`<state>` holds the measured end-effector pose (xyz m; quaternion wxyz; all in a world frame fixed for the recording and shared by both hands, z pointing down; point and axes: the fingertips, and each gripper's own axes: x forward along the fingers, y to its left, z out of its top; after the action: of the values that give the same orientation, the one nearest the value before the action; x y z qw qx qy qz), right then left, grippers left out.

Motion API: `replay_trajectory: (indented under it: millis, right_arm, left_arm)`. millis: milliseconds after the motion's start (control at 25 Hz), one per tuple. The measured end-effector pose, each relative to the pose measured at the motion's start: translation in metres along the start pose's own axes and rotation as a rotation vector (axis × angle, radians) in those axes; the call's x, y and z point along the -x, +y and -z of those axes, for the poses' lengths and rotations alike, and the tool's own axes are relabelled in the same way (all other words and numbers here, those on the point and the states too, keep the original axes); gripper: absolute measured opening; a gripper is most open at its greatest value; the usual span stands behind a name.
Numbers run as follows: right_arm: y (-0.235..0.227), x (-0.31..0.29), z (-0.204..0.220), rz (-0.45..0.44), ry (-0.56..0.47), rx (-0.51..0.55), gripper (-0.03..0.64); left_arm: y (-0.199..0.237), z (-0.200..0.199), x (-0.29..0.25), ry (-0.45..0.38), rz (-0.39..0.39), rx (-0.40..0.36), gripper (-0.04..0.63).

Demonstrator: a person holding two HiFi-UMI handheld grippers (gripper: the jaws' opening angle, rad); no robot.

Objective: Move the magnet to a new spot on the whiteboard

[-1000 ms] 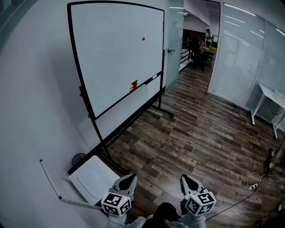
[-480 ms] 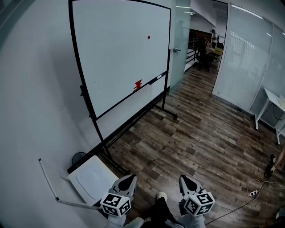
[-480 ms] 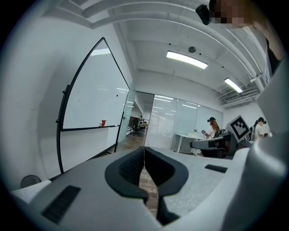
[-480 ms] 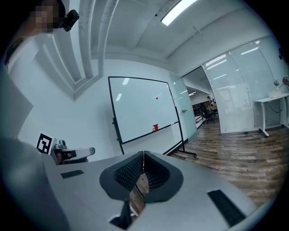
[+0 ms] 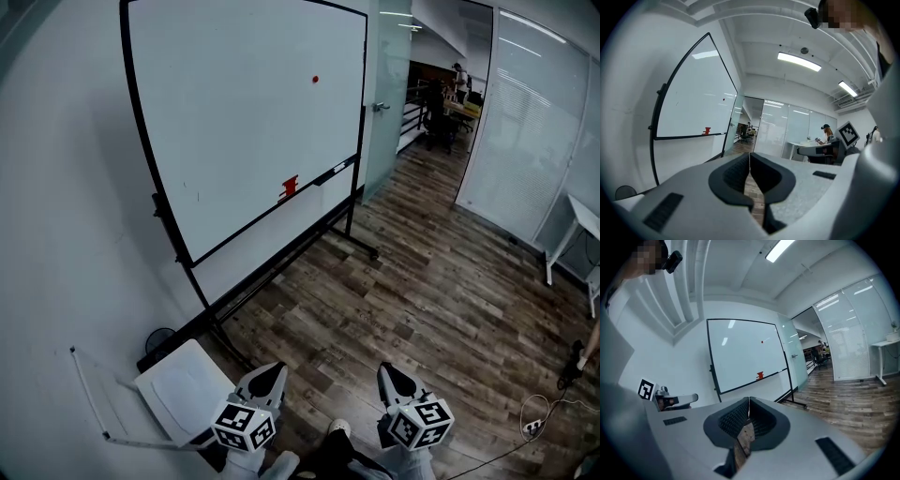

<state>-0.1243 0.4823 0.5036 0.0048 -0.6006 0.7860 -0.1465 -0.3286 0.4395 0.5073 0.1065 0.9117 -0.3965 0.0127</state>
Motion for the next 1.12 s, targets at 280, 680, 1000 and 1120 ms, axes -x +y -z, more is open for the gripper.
replay_trajectory:
  millis: [280,680,1000,1120]
  right_arm:
    - [-0.05,-0.053,-0.028,-0.026,0.0,-0.006,0.027]
    - [-0.108,-0.103,-0.056,-0.066,-0.006,0.004,0.028]
    - [-0.146,-0.12,-0.062,-0.076,-0.007,0.002,0.028]
    - [-0.152,-0.124,-0.062,-0.077,-0.005,-0.004,0.028]
  left_arm:
    - [0.01,-0.018,-0.07,-0.003,-0.016,-0.008,0.012]
    - [0.023,-0.034,-0.144,-0.033,-0.062,0.026,0.186]
    - [0.023,-0.03,-0.182,-0.04,-0.112,0.003,0.262]
    - [0.023,-0.028,-0.188,-0.037,-0.111,0.001,0.262]
